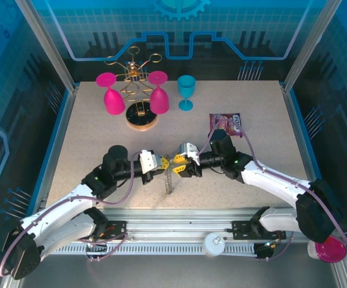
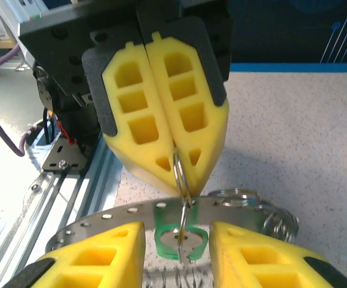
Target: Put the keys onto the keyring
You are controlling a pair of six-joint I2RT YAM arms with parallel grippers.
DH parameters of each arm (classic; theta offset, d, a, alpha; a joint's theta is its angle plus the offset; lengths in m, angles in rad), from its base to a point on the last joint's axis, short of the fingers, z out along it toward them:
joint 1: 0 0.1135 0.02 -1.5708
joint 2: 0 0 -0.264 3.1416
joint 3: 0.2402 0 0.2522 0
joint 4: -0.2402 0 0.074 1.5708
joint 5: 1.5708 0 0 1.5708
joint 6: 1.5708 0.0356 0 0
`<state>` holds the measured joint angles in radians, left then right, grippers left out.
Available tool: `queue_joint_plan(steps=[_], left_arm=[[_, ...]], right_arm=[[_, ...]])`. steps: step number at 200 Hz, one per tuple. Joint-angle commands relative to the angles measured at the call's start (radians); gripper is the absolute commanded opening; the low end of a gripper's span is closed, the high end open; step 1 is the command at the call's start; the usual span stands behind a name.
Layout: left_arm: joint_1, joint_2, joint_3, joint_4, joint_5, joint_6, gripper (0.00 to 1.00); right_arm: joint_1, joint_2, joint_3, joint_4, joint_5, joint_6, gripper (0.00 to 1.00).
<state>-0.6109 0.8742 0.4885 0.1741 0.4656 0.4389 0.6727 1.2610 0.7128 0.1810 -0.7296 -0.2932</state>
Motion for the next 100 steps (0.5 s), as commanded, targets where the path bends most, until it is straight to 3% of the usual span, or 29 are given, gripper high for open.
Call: queue_joint_plan(steps=[1,36,73,89,100], left_arm=[[0.004,0.005,0.001,0.080,0.049,-0.030,0.00],[0.004,0.013,0.004,0.079,0.058,-0.030,0.00],[0.005,0.014,0.004,0.086,0.063,-0.040,0.00],[0.004,0.018,0.008,0.078,0.045,-0.043,0.00],[0.004,0.024,0.023,0.046,0.011,-0.042,0.25]], right_arm=[[-0.010,0.010,-0.003,0.117,-0.057,0.042,0.33],[-0.010,0.008,-0.004,0.129,-0.049,0.045,0.25],[-0.010,0.005,0.000,0.121,-0.049,0.035,0.00],[-0.009,-0.002,0.020,0.070,-0.046,0.013,0.00],[-0.004,-0.011,0.050,-0.021,-0.027,-0.031,0.00]])
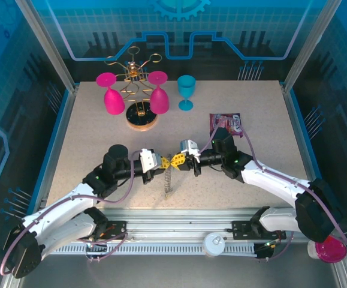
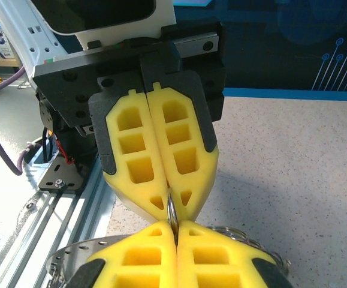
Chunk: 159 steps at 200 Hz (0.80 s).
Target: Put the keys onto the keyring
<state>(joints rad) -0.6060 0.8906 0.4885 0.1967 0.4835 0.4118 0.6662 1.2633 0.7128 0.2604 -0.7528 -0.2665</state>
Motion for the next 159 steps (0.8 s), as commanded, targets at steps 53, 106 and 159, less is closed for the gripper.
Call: queue_joint_plan(steps=[53,106,159], left_arm=[[-0.004,0.046,0.118,-0.176,-0.051,0.083,0.19],[-0.004,0.073,0.148,-0.208,-0.033,0.126,0.00],[-0.004,0.017,0.054,-0.017,0.014,0.102,0.00]], right_arm=[[0.082,0.035,0.287,-0.640,0.200,-0.356,0.00],[0.150,0.083,0.396,-0.748,0.270,-0.398,0.00],[0.020,-0.032,0.202,-0.445,0.132,-0.165,0.32]])
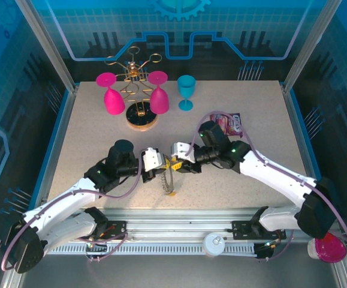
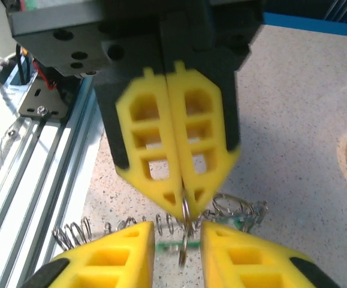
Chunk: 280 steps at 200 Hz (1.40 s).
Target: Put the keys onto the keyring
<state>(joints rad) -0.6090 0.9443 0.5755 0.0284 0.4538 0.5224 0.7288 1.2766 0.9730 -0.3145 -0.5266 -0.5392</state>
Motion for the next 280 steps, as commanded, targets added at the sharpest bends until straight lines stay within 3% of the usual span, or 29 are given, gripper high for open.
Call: queue_joint_plan(steps=[1,92,101,132,146,160,188,210,254,275,280], left_arm=[[0.000,-0.037,-0.035,0.155,0.045,-0.010,0.00],[0.000,-0.022,-0.052,0.229,0.088,-0.047,0.00],[0.000,-0.022,-0.053,0.234,0.093,-0.051,0.00],[-0.001,-0.025,-0.060,0.250,0.097,-0.064,0.00],[-0.001,-0.025,-0.057,0.237,0.074,-0.068,0.00],[-0.001,-0.024,-0.040,0.190,0.031,-0.068,0.22],[0.000,-0.023,0.005,0.065,-0.012,-0.036,0.27],[-0.001,-0.011,0.034,-0.002,-0.013,-0.013,0.21],[-0.001,0.026,0.053,-0.013,0.030,-0.004,0.00],[-0.001,0.020,0.044,0.012,0.044,-0.002,0.00],[-0.001,0.015,0.038,0.022,0.044,-0.002,0.00]], right_arm=[[-0.043,-0.045,-0.059,0.130,-0.093,0.108,0.32],[-0.040,-0.036,-0.088,0.226,-0.125,0.141,0.29],[-0.041,-0.034,-0.088,0.235,-0.126,0.143,0.26],[-0.039,-0.028,-0.081,0.228,-0.129,0.132,0.00],[-0.037,-0.029,-0.068,0.194,-0.124,0.114,0.00],[-0.030,-0.030,-0.043,0.137,-0.104,0.077,0.00],[0.004,-0.010,0.028,-0.028,-0.028,-0.022,0.00],[0.033,0.021,0.085,-0.130,0.036,-0.075,0.00],[0.062,0.041,0.131,-0.140,0.050,-0.078,0.00],[0.056,0.032,0.121,-0.106,0.059,-0.036,0.00],[0.049,0.024,0.112,-0.090,0.059,-0.018,0.06]])
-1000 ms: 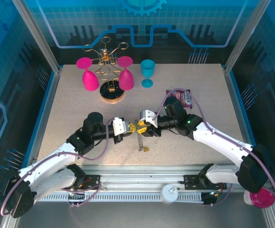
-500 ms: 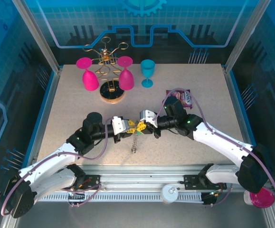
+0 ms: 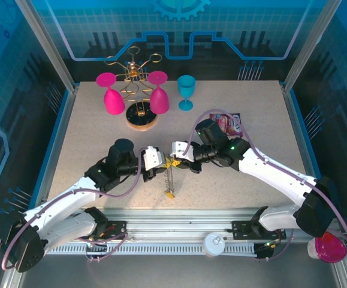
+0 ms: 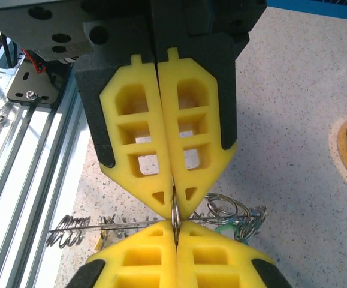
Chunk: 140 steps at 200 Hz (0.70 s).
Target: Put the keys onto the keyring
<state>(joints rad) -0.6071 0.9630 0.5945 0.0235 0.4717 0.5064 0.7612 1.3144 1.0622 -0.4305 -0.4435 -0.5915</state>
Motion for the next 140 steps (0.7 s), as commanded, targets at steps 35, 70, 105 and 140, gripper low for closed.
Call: queue_joint_plan(steps=[35,70,105,140], left_arm=[[-0.004,-0.056,-0.044,0.126,0.018,0.012,0.00],[-0.004,-0.073,-0.067,0.168,0.014,0.018,0.00],[-0.004,-0.069,-0.064,0.175,0.013,0.021,0.00],[-0.005,-0.064,-0.064,0.182,0.009,0.020,0.00]], right_arm=[[-0.083,-0.092,-0.060,0.117,-0.078,0.220,0.36],[-0.095,-0.131,-0.105,0.089,-0.115,0.250,0.38],[-0.089,-0.120,-0.112,0.119,-0.166,0.294,0.39],[-0.080,-0.099,-0.105,0.151,-0.178,0.302,0.35]])
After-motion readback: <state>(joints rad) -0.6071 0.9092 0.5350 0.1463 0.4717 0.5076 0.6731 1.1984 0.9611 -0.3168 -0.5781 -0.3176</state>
